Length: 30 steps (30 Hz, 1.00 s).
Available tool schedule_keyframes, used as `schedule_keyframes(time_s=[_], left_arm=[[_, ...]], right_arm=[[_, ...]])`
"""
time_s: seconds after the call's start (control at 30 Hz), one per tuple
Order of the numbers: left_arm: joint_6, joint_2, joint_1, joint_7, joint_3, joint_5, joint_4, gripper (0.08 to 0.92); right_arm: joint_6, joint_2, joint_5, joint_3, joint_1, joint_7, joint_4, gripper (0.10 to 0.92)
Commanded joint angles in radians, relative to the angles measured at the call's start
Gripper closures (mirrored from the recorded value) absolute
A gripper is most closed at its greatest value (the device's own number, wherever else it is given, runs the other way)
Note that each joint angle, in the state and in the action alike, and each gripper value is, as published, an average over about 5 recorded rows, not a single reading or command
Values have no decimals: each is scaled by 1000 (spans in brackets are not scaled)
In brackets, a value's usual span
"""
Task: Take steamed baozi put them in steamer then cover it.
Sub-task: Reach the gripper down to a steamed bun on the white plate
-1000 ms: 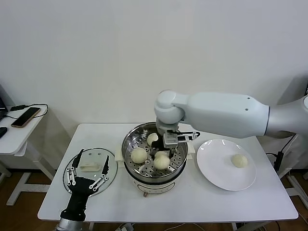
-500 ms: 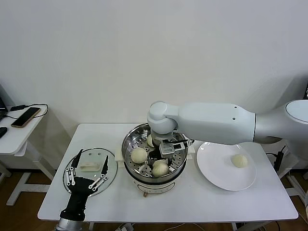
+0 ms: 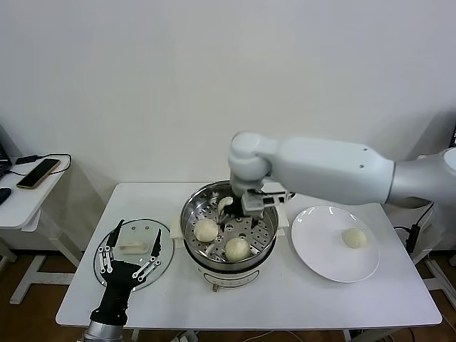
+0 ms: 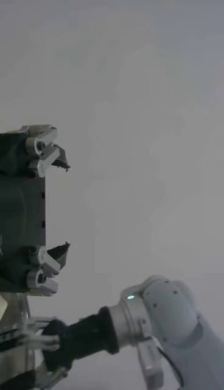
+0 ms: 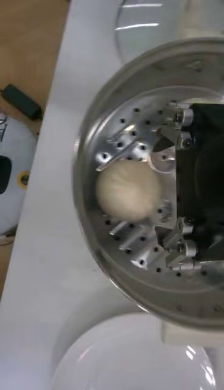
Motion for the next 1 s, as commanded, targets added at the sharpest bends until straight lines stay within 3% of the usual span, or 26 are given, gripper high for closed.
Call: schedule_keyframes(time_s=[0.03,0.17,0.3,0.57,1.0], left_arm=[[2,2,-3,0,3,1,4,177],[5,2,-8,1,8,2,2,177],[7,0,-12,1,12,3,1,177],[14,-4,-11,2,15,7,1,177],[18,-4,-3,2,7,9,0,177]], right_arm=[[-306,-192,175,122,16,-31,-163,203],[-490,-299,253,131,-11,-47,-284,203],[-570,-379,266,128,-80,-49,-377,203],[-556,-435,121,267,-320,-30,-583,203],[-529,-372,-18,440,-551,37,-689,203]])
